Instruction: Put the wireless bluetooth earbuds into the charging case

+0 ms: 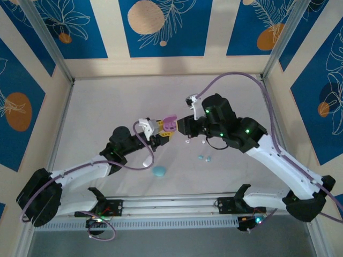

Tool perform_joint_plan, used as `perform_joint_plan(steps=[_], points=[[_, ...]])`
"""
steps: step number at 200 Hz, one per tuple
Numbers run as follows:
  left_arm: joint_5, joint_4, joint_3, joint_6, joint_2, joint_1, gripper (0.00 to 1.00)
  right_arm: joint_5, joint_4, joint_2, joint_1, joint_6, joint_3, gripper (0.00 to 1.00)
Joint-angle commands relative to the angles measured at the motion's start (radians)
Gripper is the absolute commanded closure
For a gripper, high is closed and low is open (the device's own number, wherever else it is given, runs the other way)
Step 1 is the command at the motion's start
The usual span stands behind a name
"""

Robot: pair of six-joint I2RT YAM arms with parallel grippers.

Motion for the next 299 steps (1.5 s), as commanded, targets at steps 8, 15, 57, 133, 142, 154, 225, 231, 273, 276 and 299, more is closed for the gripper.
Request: perform_joint_plan(steps=[8, 15, 57, 133, 142, 154, 225, 231, 273, 276, 299], points=[[-0.049, 0.079, 0.038, 0.046, 0.003, -0.02, 0.65, 0.082, 0.01, 0.056, 0.035, -0.037, 0.045, 0.78], [-0.053, 0.079, 0.038, 0.045, 0.003, -0.022, 0.65, 0.086, 0.01, 0.067, 0.039, -0.037, 0.055, 0.78], [-0.086, 0.067, 0.041, 0.056, 0.0, -0.036, 0.65, 0.088, 0.03, 0.109, 0.061, -0.027, 0.079, 0.78], [-0.137, 0.064, 0.059, 0.071, 0.006, -0.06, 0.65, 0.144, -0.02, 0.159, 0.081, -0.005, 0.118, 0.78], [-0.145, 0.061, 0.061, 0.075, 0.006, -0.063, 0.65, 0.142, -0.028, 0.165, 0.083, -0.003, 0.121, 0.78], [-0.15, 0.06, 0.063, 0.08, 0.008, -0.065, 0.65, 0.144, -0.025, 0.166, 0.086, 0.006, 0.12, 0.78], [-0.203, 0.075, 0.063, 0.081, 0.012, -0.071, 0.65, 0.158, -0.078, 0.175, 0.106, 0.027, 0.135, 0.76], [-0.203, 0.076, 0.062, 0.081, 0.012, -0.071, 0.65, 0.156, -0.083, 0.177, 0.107, 0.027, 0.138, 0.75], [-0.188, 0.077, 0.067, 0.078, 0.017, -0.072, 0.65, 0.135, -0.082, 0.177, 0.106, 0.023, 0.151, 0.71], [-0.188, 0.076, 0.068, 0.078, 0.017, -0.072, 0.65, 0.132, -0.083, 0.178, 0.105, 0.022, 0.152, 0.71], [-0.185, 0.076, 0.068, 0.077, 0.015, -0.072, 0.65, 0.125, -0.079, 0.17, 0.106, 0.023, 0.157, 0.7]])
